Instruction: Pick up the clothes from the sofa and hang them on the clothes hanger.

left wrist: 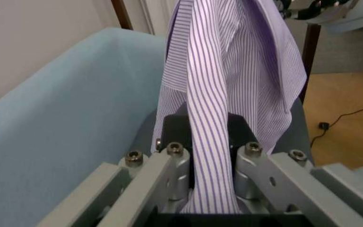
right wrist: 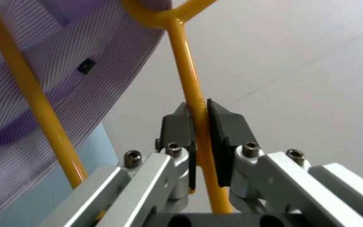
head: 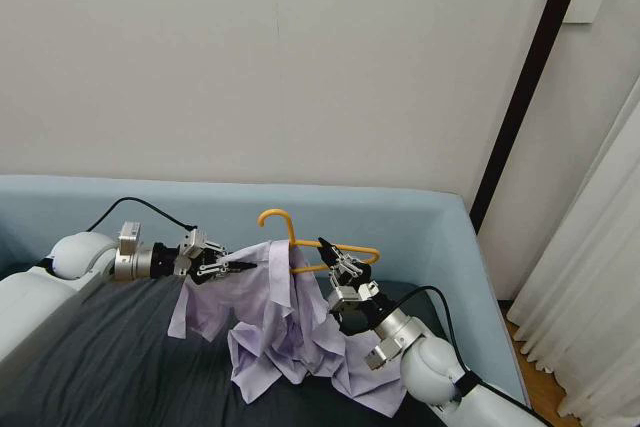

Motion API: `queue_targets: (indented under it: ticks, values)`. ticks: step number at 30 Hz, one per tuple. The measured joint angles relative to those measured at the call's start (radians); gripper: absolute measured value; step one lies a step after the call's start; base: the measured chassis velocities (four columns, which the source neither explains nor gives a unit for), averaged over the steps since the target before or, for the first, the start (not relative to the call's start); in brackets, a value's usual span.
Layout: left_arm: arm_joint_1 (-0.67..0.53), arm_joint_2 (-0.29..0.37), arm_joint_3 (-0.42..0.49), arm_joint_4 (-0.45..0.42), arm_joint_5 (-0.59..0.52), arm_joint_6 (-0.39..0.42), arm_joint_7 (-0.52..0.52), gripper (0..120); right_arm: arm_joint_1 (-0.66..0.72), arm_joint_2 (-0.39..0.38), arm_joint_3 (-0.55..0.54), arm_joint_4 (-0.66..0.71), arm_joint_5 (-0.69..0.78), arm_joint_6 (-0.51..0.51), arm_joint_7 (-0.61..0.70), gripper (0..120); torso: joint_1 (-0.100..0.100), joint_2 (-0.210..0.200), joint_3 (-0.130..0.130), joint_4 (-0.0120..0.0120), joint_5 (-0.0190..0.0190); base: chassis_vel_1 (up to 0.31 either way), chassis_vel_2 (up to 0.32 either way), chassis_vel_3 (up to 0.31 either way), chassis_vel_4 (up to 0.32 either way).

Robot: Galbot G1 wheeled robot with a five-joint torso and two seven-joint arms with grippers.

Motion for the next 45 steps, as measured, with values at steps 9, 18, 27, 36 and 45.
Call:
queue_targets:
  ticks: [9, 18, 27, 36, 45]
  values:
    - [0.000, -0.026, -0.004, 0.030, 0.004, 0.007, -0.011, 7, -0.026, 0.000, 0.002, 0.019, 0.125, 0.023, 0.031, 46, 0.000, 0.000, 0.000, 0.0000, 0.0001, 0.000, 0.000, 0.000, 0.000]
    - [-0.014, -0.060, -0.003, 0.047, 0.006, 0.008, -0.122, 7, -0.118, -0.015, -0.035, 0.102, 0.618, 0.188, -0.081, 77, 0.000, 0.000, 0.000, 0.0000, -0.0001, 0.000, 0.000, 0.000, 0.000]
    - [-0.052, -0.056, -0.003, 0.032, -0.019, 0.008, -0.193, 7, -0.165, -0.012, -0.052, -0.012, 0.964, 0.114, -0.050, 100, 0.000, 0.000, 0.000, -0.0002, 0.0001, 0.000, 0.000, 0.000, 0.000]
    - [-0.049, -0.042, -0.016, 0.016, -0.046, 0.006, -0.203, 7, -0.150, 0.056, -0.088, -0.082, 1.340, 0.068, 0.017, 100, 0.000, 0.000, 0.000, 0.0001, -0.0001, 0.000, 0.000, 0.000, 0.000]
    - [-0.023, -0.041, -0.038, 0.014, -0.046, 0.002, -0.198, 7, -0.097, 0.125, -0.137, -0.138, 1.314, 0.113, -0.026, 84, 0.000, 0.000, 0.000, 0.0001, -0.0003, 0.000, 0.000, 0.000, 0.000]
